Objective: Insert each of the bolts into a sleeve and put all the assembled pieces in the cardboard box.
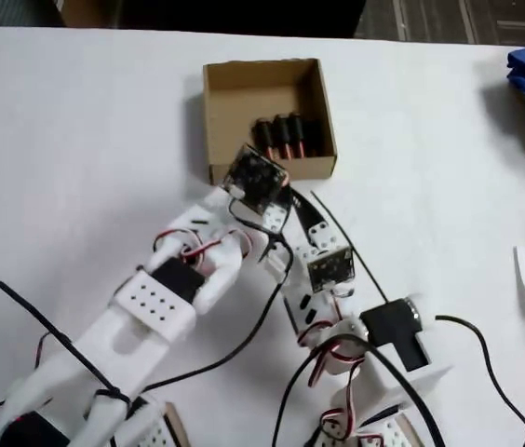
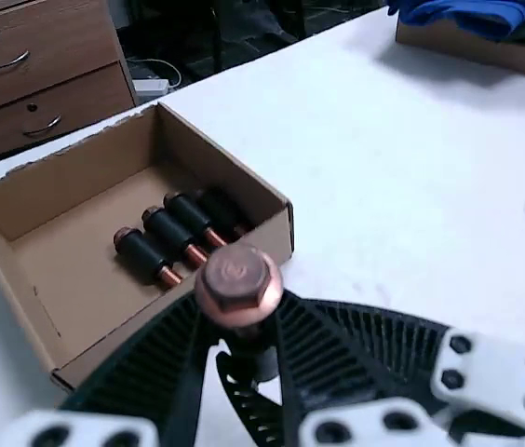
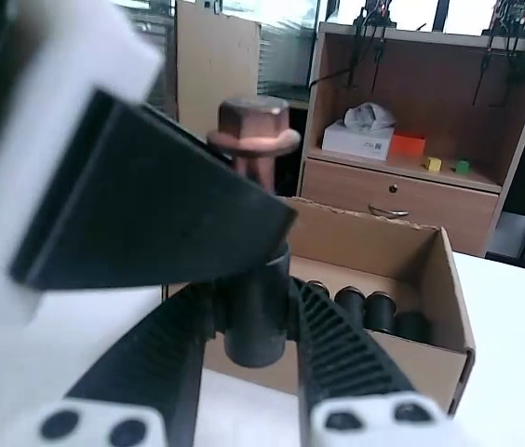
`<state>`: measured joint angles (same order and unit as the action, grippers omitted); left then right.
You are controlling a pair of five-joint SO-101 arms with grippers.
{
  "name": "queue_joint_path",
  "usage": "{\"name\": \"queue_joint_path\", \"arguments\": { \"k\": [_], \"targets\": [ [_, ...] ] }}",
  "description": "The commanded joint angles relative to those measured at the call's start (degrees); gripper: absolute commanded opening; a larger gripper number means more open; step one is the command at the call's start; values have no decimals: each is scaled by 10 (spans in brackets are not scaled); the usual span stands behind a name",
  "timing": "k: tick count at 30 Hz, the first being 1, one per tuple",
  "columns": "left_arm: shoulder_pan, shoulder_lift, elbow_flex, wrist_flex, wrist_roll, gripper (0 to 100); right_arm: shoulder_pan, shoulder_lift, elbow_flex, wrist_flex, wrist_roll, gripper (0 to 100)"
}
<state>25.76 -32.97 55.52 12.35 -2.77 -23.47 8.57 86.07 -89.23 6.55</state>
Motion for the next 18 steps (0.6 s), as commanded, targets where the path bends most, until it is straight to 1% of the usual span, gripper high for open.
{"name": "queue_joint_path", "arguments": {
  "k": [1, 3, 7, 9, 14, 18],
  "targets": [
    [0, -4, 1, -6, -14, 30, 9, -2, -13, -17, -5, 19],
    [-1, -4, 0, -7, -13, 63, 9, -2, -13, -17, -5, 19],
    [-3, -4, 6, -3, -12, 202, 9, -2, -13, -17, -5, 19],
    [-3, -4, 6, 2, -12, 253, 9, -2, -13, -17, -5, 19],
    [-3, -8, 0, 5, -12, 263, 9, -2, -13, -17, -5, 19],
    [-3, -8, -28, 4, -13, 263, 9, -2, -13, -15, -5, 19]
  ]
}}
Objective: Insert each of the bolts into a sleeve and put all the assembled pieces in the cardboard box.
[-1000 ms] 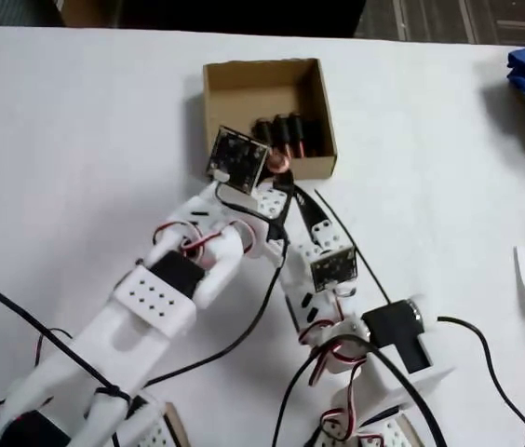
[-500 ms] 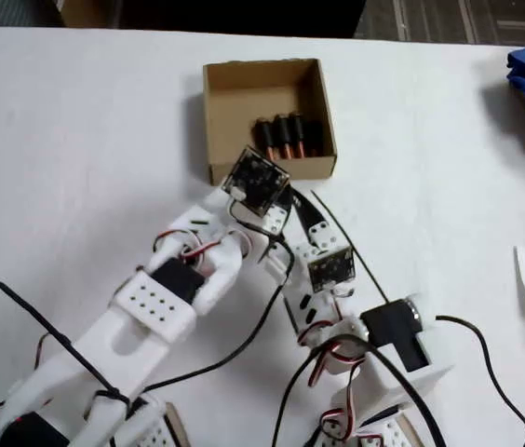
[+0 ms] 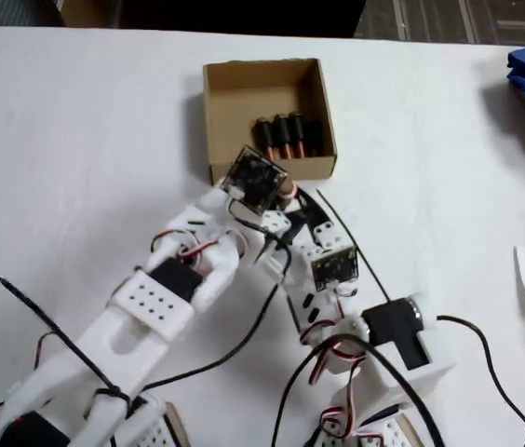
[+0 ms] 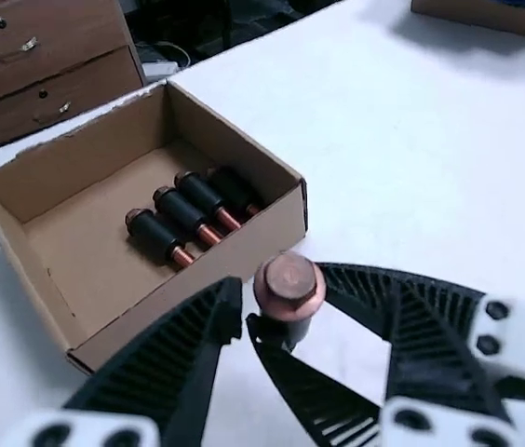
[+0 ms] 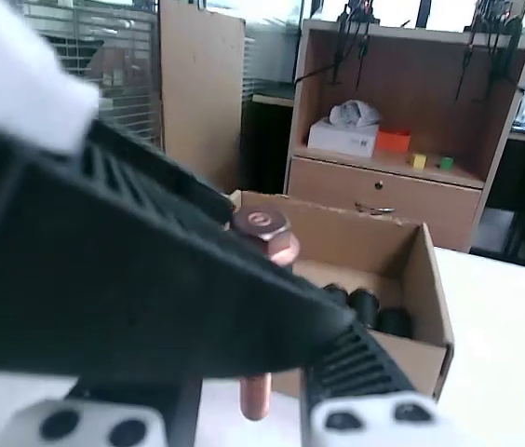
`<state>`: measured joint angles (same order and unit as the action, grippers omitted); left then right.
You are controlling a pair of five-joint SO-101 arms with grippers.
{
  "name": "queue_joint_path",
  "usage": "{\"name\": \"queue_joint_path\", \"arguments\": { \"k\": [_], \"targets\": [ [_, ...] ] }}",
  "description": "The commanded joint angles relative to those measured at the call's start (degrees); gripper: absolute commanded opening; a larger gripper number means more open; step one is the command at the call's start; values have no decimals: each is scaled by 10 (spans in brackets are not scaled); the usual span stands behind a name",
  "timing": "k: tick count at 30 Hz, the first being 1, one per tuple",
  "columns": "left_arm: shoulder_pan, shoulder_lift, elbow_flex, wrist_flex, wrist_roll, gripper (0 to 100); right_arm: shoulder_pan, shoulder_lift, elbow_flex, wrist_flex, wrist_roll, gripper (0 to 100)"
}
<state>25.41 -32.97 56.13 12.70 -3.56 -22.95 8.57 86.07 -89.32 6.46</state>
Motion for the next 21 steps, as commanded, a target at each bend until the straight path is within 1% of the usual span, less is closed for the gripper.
{"name": "queue_joint_path", "arguments": {
  "k": [1, 3, 5, 8, 11, 13, 17, 19, 21],
  "targets": [
    [0, -8, -45, 2, -5, 263, 4, -2, -13, -15, -4, 19],
    [-3, -8, -73, 5, -8, 263, 4, -2, -13, -14, -4, 19],
    [-20, -8, -103, 6, -7, 263, 4, -2, -13, -13, -4, 19],
    [-72, -9, -141, 18, -7, 263, 4, -2, -14, -12, -2, 19],
    [-136, -9, -176, 78, -6, 263, 4, -2, -16, -12, 1, 19],
    [-181, -9, -184, 122, -6, 263, 5, -7, -18, -12, 31, 19],
    [-236, -9, -158, 215, -5, 263, 11, -3, -68, -1, 140, 19],
    [-250, -9, -131, 241, -5, 263, 22, -8, -111, 48, 153, 19],
    [-259, -9, -100, 247, -4, 263, 38, -8, -166, 109, 153, 19]
  ]
}}
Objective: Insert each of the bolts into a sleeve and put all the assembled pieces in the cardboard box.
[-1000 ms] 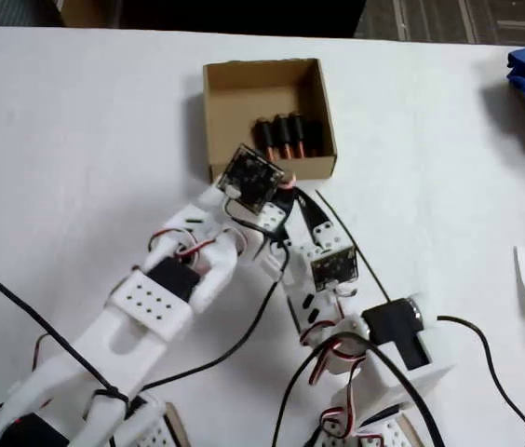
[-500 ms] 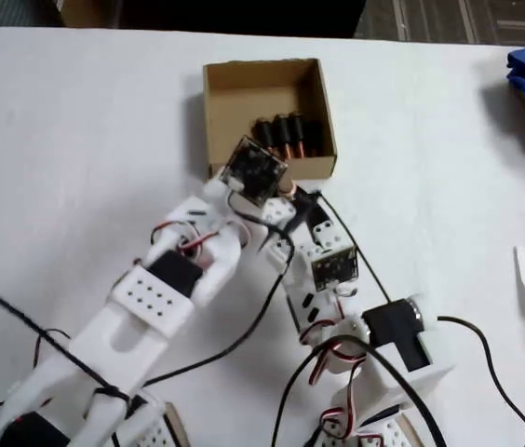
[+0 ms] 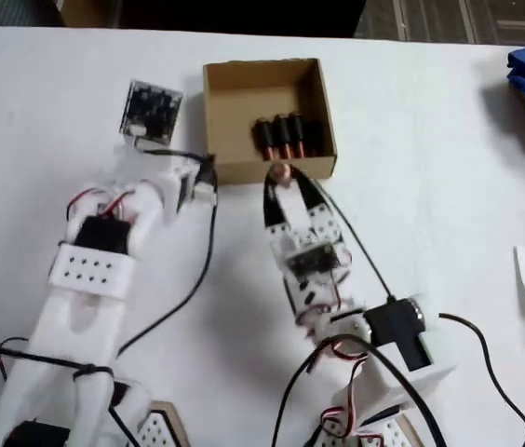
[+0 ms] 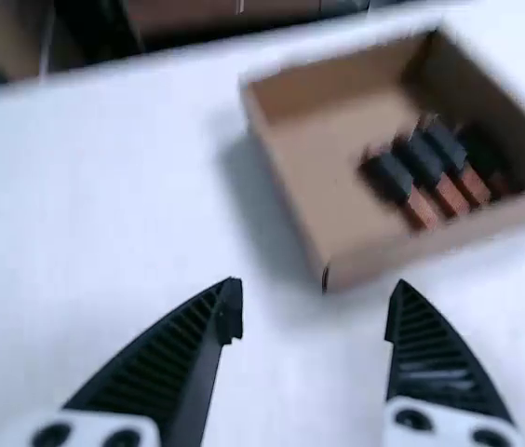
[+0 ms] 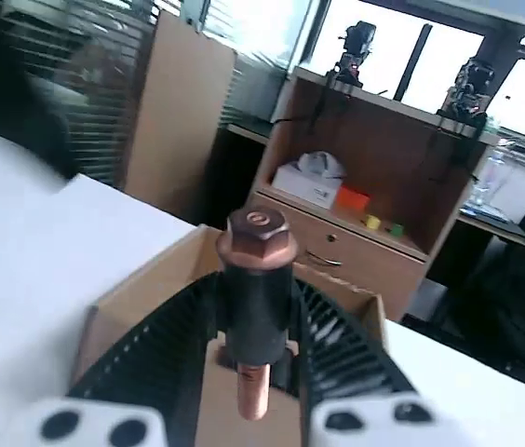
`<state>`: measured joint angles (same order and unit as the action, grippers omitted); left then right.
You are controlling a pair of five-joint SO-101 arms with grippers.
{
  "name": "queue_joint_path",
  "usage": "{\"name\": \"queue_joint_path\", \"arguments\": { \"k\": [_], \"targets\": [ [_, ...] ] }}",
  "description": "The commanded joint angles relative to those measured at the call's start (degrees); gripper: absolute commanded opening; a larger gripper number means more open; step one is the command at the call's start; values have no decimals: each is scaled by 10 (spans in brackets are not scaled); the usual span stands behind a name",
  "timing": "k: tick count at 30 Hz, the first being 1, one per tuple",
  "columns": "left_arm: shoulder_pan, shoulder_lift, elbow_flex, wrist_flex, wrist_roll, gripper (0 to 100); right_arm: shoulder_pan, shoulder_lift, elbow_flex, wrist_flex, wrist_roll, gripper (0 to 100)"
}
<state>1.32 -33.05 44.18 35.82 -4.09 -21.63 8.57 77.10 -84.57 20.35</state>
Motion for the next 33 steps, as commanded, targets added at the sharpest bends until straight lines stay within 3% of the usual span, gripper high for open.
{"name": "queue_joint_path", "arguments": {
  "k": [1, 9, 17, 22, 30, 33],
  "targets": [
    [-23, -8, 35, 16, 14, 263, 33, -8, -105, 94, 14, 19],
    [-57, -7, 71, 16, 156, 263, 39, -9, -294, 333, 13, 19],
    [-53, -7, 131, 14, 229, 263, 39, -50, -471, 550, 11, 19],
    [-53, -7, 137, 14, 245, 263, 34, -51, -576, 749, 4, 19],
    [-53, -7, 138, 14, 247, 263, 34, -56, -729, 1126, -241, 19],
    [-53, -7, 138, 14, 247, 263, 38, -56, -762, 1209, -359, 19]
  ]
}}
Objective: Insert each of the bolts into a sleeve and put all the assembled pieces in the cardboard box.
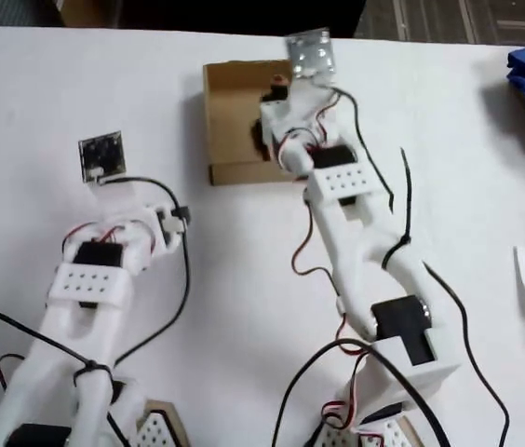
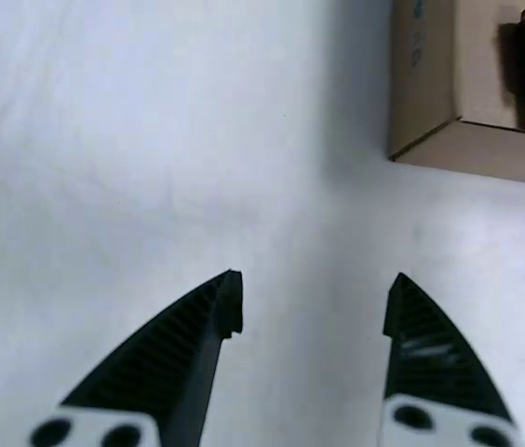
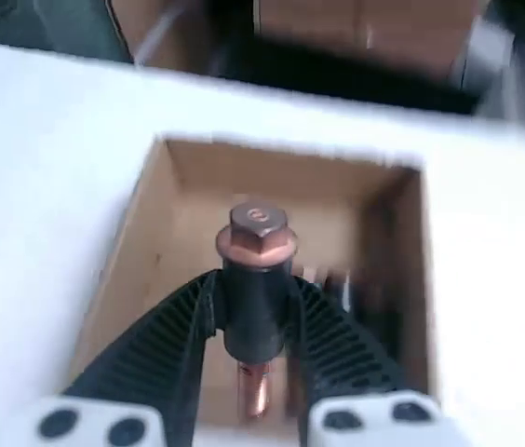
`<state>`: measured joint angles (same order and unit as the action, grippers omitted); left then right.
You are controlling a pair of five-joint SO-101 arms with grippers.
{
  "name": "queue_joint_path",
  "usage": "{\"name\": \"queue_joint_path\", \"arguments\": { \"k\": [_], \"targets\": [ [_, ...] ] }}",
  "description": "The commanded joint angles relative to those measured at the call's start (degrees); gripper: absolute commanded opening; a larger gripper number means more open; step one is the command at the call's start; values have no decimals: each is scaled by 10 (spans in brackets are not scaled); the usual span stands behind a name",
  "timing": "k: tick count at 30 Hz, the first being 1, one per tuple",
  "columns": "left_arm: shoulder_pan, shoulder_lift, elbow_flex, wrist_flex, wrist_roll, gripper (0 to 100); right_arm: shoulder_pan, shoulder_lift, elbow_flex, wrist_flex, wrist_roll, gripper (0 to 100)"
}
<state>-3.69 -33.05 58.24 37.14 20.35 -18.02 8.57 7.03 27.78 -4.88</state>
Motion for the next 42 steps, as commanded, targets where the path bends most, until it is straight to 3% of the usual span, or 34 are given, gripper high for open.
{"name": "queue_joint_path", "arguments": {
  "k": [1, 5, 11, 14, 19, 29, 34, 42],
  "targets": [
    [-3, -5, -2, 1, 3, 263, 3, -55, -64, 98, -143, 19],
    [-3, -4, -2, 1, 3, 263, -8, -50, -64, 101, -224, 19],
    [-3, -4, -2, 1, 3, 263, -36, 26, -118, 36, -134, 19],
    [-4, -4, -2, 1, 3, 263, -34, 92, -202, 31, -126, 19],
    [-5, -3, 21, -29, 3, 263, -39, 204, -360, 99, -100, 19],
    [-6, -7, 167, -270, 0, 264, -46, 400, -576, 277, -85, 19],
    [-6, -7, 174, -282, 0, 264, -44, 461, -658, 316, -81, 19],
    [-6, -7, 175, -280, 0, 264, -57, 515, -682, 331, 8, 19]
  ]
}}
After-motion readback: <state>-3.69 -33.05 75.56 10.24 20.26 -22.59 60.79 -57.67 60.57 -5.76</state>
